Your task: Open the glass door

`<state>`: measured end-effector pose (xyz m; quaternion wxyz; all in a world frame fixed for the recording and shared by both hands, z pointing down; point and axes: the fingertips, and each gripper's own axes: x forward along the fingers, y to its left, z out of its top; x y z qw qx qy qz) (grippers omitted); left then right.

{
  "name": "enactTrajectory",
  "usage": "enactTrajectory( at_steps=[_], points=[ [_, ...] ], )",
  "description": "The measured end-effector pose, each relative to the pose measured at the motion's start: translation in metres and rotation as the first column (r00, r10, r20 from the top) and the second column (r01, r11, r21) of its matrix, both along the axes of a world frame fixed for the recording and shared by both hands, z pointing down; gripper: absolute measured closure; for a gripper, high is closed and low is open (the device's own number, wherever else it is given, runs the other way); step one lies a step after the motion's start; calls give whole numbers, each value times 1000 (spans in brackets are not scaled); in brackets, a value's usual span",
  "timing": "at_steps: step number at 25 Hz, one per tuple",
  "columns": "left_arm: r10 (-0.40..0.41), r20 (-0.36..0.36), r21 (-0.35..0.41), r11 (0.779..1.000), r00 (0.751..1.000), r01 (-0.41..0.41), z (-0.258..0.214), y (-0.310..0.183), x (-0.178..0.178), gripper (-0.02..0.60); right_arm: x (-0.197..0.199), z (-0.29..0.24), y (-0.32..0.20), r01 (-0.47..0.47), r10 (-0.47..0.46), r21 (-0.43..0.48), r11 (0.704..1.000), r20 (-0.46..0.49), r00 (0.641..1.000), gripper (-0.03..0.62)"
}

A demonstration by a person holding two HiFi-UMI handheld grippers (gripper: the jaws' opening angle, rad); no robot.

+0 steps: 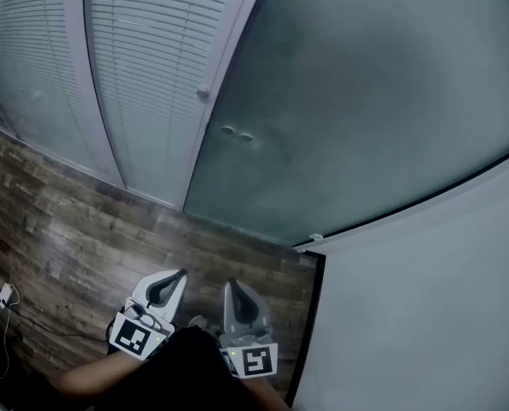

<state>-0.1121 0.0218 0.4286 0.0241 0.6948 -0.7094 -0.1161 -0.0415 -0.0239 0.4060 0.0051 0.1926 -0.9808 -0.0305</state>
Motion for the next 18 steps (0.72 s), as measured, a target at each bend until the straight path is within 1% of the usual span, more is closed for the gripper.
enactTrajectory(
  at_steps=[8, 11, 14, 18],
  points=[
    [17, -19, 18, 1000, 1000, -16, -10, 25, -41, 583, -27, -4, 6, -74, 74, 1, 997, -43, 996, 591],
    [20, -12, 19, 1000, 1000, -20, -3, 27, -47, 583, -32, 7, -1, -95, 94, -3, 996, -52, 994, 591],
    [24, -12, 3, 1000, 1000, -24, 12, 20, -48, 583, -33, 24, -19, -114, 113, -10, 993, -63, 992, 591],
    [21, -22, -9, 1000, 1000, -21, 18, 24, -55, 583, -34, 29, -36, -165, 164, -3, 986, -71, 984, 591]
  ],
)
